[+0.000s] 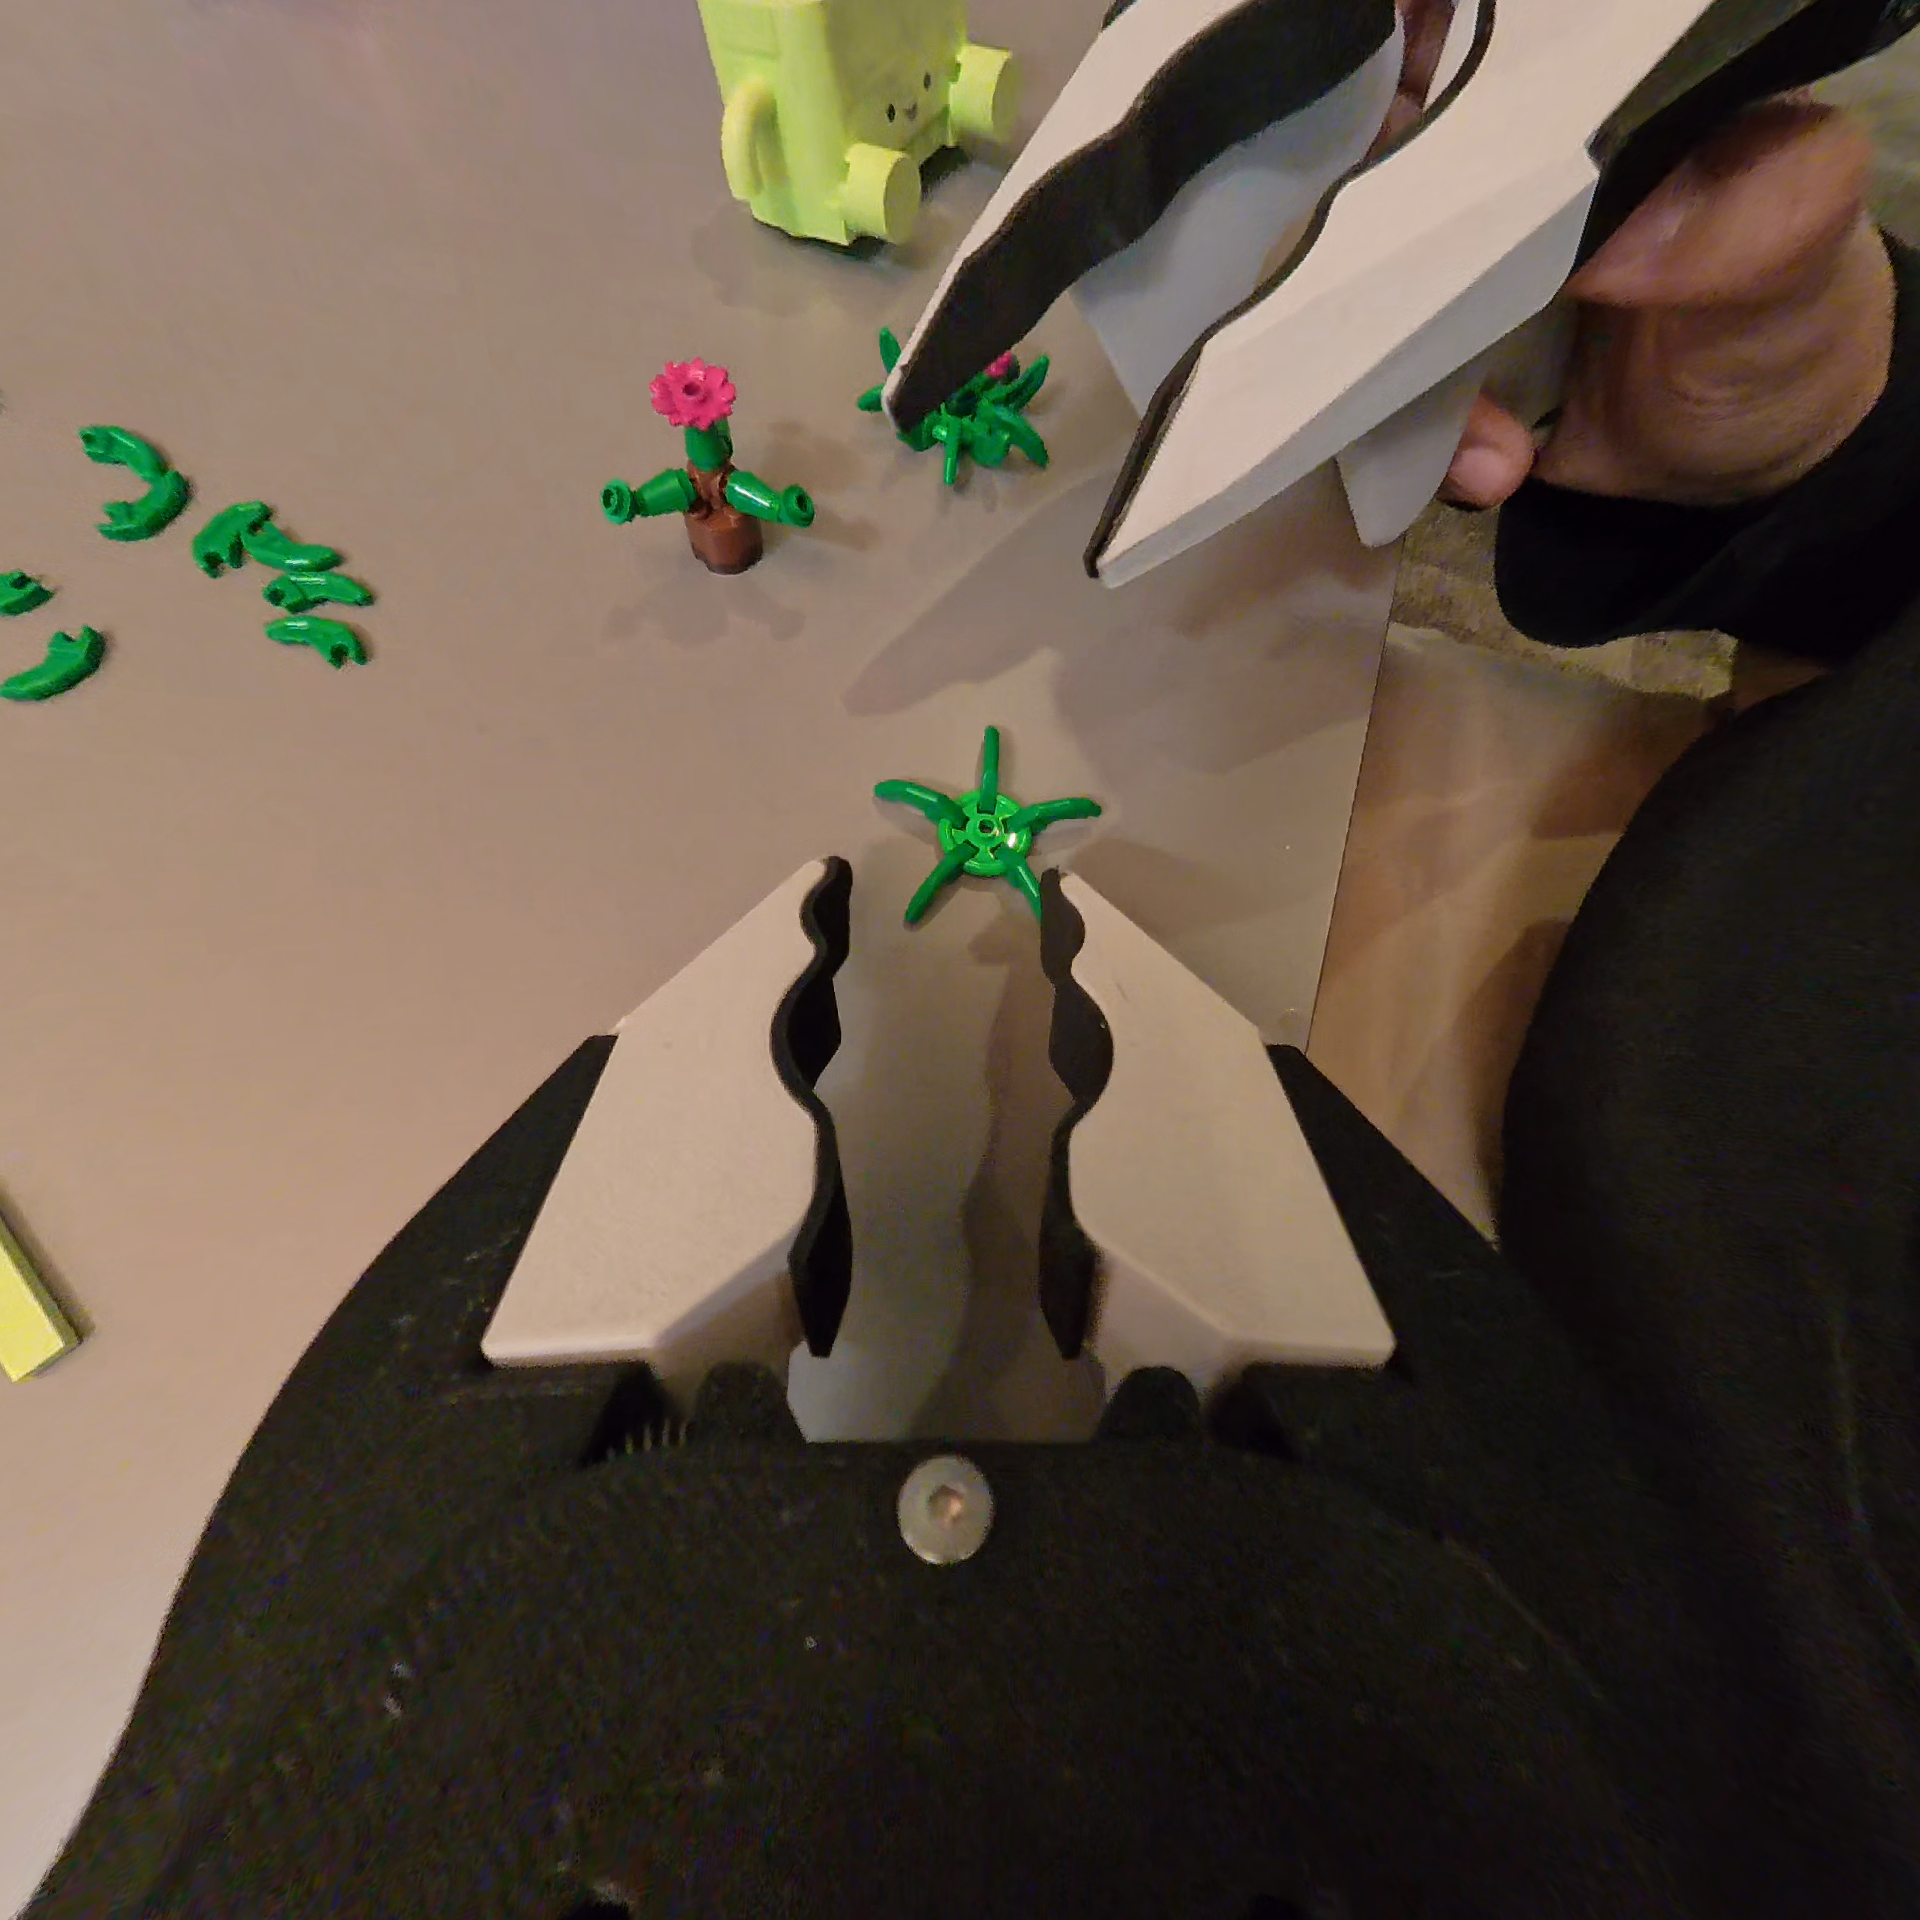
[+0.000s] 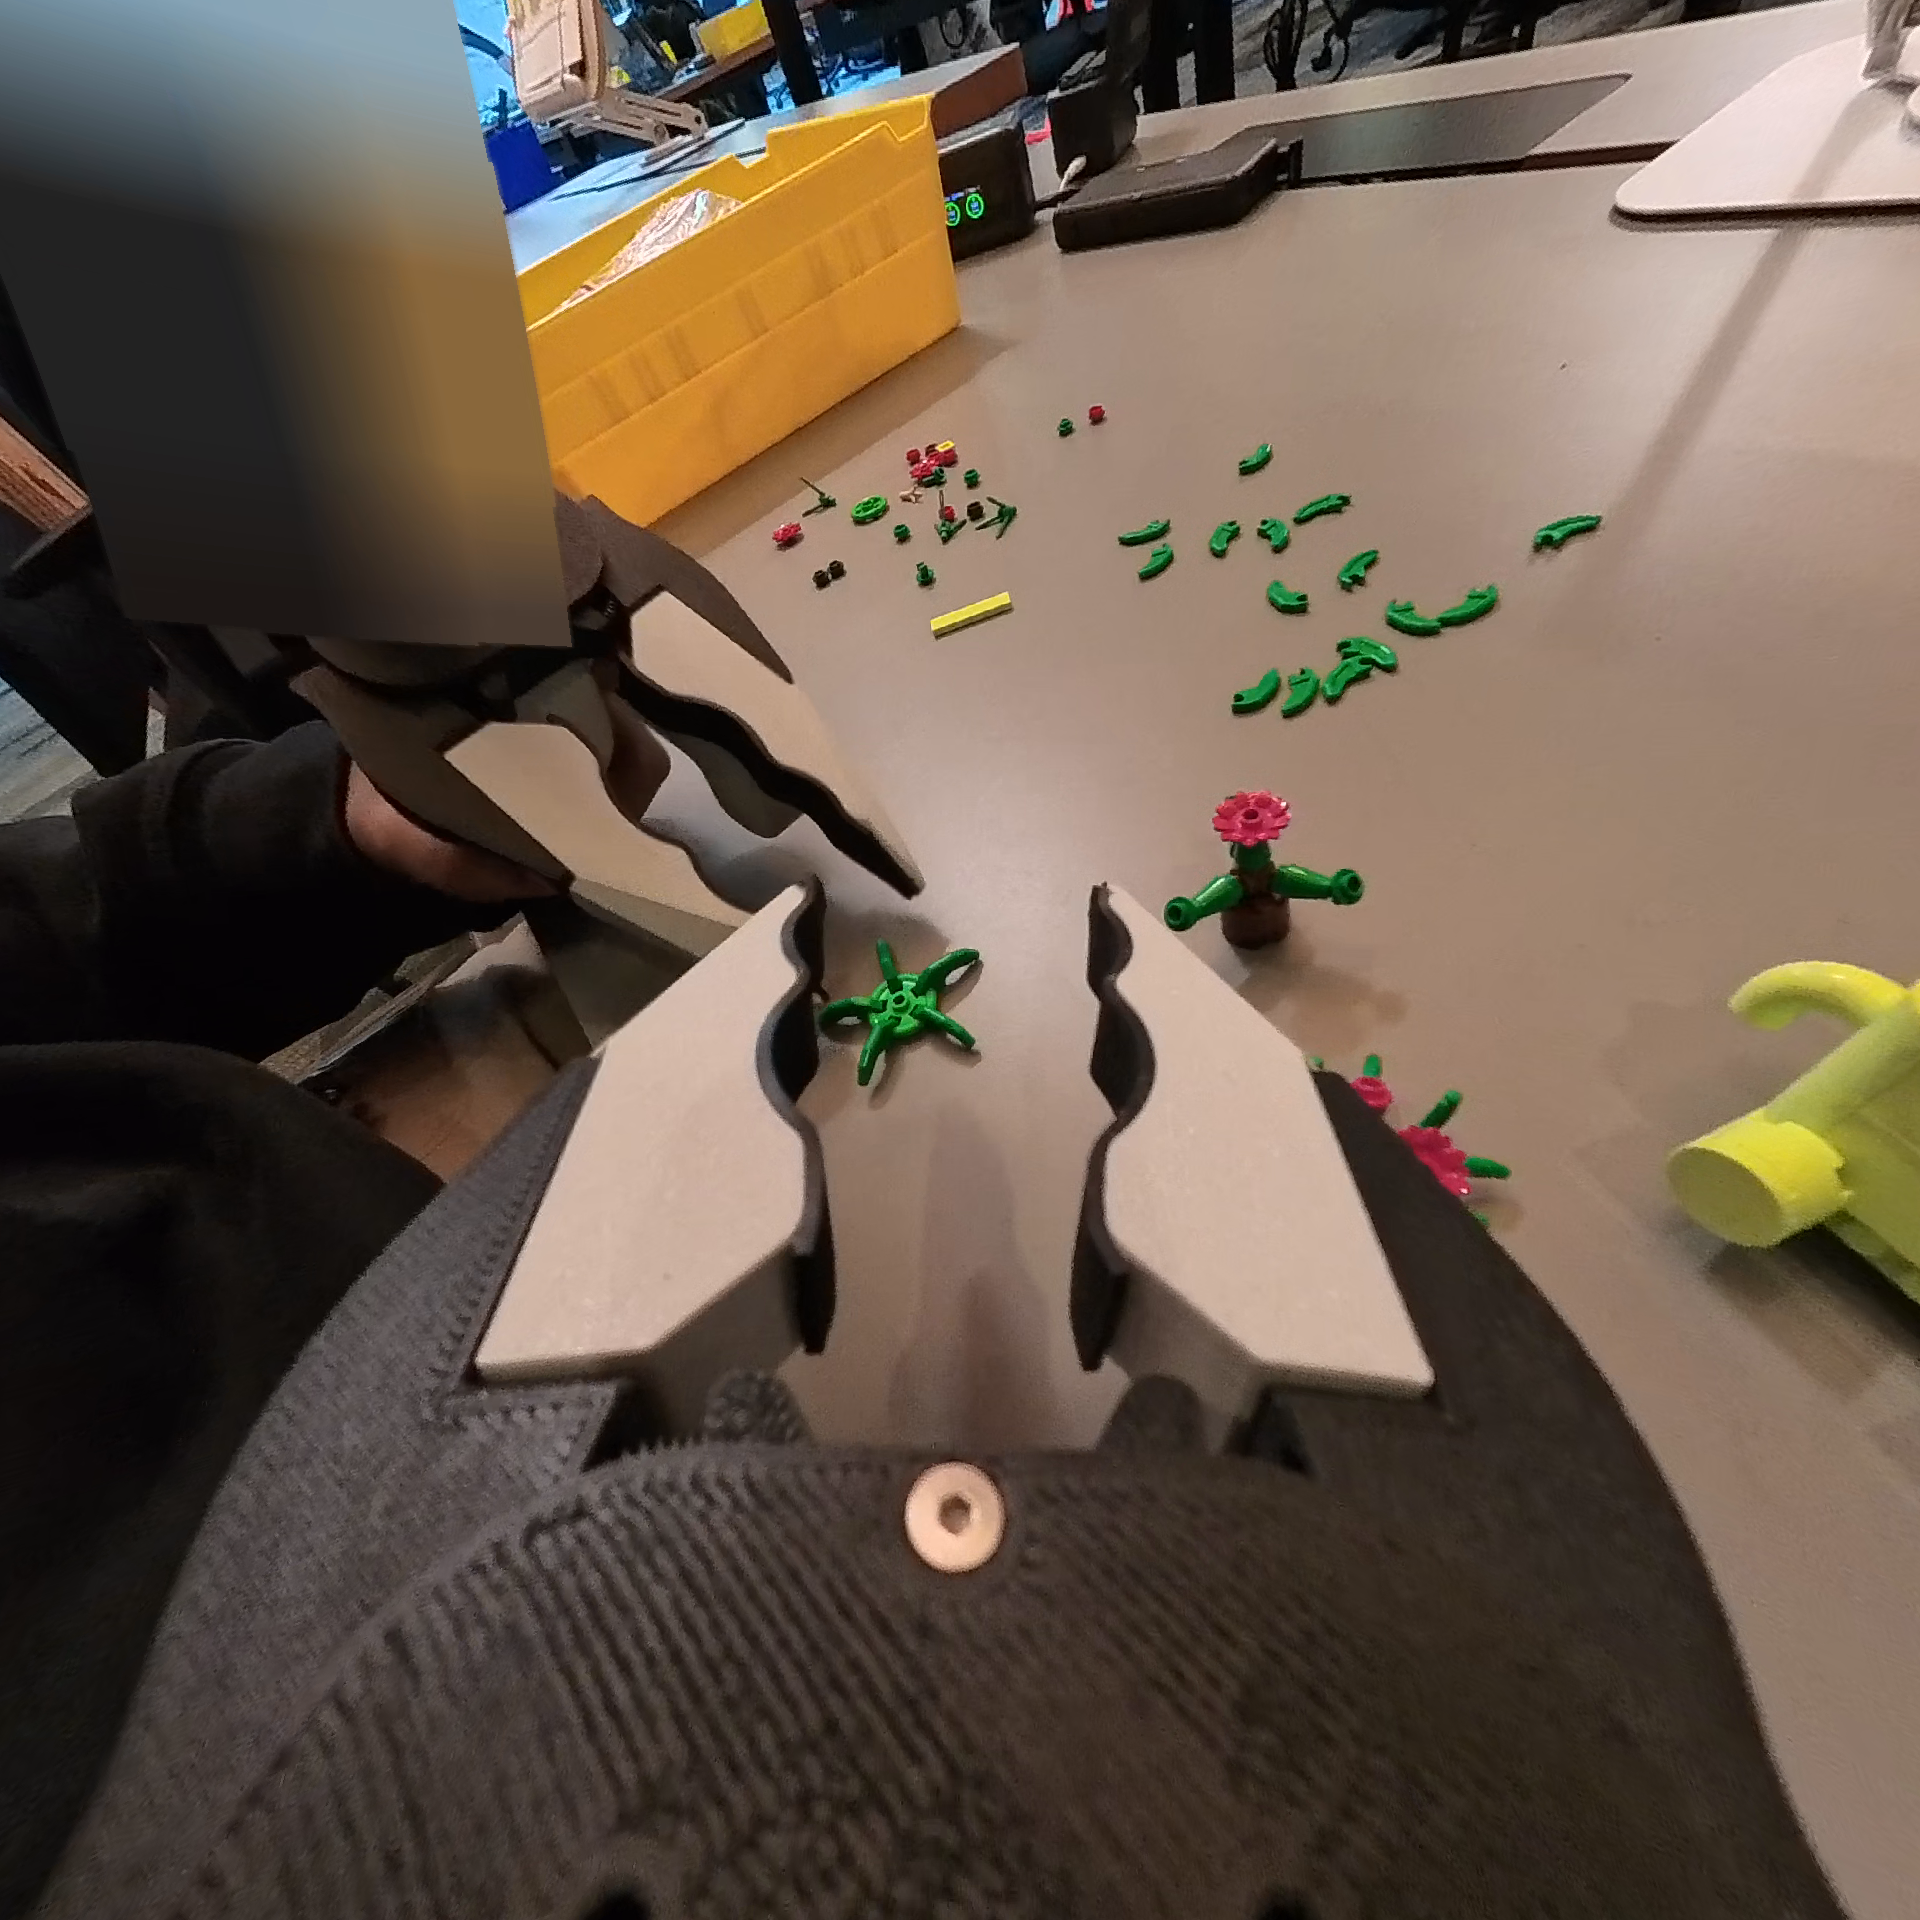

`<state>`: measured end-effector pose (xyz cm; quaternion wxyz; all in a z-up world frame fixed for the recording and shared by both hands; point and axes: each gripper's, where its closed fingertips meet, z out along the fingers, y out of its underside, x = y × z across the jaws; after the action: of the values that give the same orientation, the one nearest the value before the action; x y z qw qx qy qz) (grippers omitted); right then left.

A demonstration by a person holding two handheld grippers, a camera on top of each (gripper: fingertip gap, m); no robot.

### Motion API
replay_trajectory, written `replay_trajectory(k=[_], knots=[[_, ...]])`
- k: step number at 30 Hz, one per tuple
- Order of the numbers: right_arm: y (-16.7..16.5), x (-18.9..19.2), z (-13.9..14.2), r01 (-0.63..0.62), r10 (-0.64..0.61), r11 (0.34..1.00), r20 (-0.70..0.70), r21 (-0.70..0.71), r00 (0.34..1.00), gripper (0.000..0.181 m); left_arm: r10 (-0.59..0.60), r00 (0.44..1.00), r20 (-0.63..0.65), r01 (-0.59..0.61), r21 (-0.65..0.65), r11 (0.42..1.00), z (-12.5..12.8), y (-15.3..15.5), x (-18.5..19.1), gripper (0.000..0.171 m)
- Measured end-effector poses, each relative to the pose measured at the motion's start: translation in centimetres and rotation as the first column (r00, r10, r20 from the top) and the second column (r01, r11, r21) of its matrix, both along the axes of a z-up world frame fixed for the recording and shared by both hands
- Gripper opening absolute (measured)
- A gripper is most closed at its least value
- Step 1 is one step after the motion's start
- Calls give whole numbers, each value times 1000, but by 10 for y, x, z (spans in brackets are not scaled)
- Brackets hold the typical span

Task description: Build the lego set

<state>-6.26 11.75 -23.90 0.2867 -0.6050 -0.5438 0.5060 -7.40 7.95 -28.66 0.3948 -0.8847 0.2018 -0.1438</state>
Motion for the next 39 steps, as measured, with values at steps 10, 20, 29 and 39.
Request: replay_trajectory(k=[10,20,29,39], knots=[[-1,-1,-3,1,-1,999,15,33,1000,49,109,994,21,-110,67,992,11,13,-20,33],[-6,-3,-4,-12,11,999,21,53,1000,50,297,954,43,-295,-53,954,9,92,-94,31],[-7,0,0,-4,5,997,-9,75,1000,48,329,943,-57,-332,-62,941,-10,102,-92,16],[-4,2,7,-5,6,1000,-46,31,999,47,135,989,-67,-125,135,983,29,71,-60,3]])
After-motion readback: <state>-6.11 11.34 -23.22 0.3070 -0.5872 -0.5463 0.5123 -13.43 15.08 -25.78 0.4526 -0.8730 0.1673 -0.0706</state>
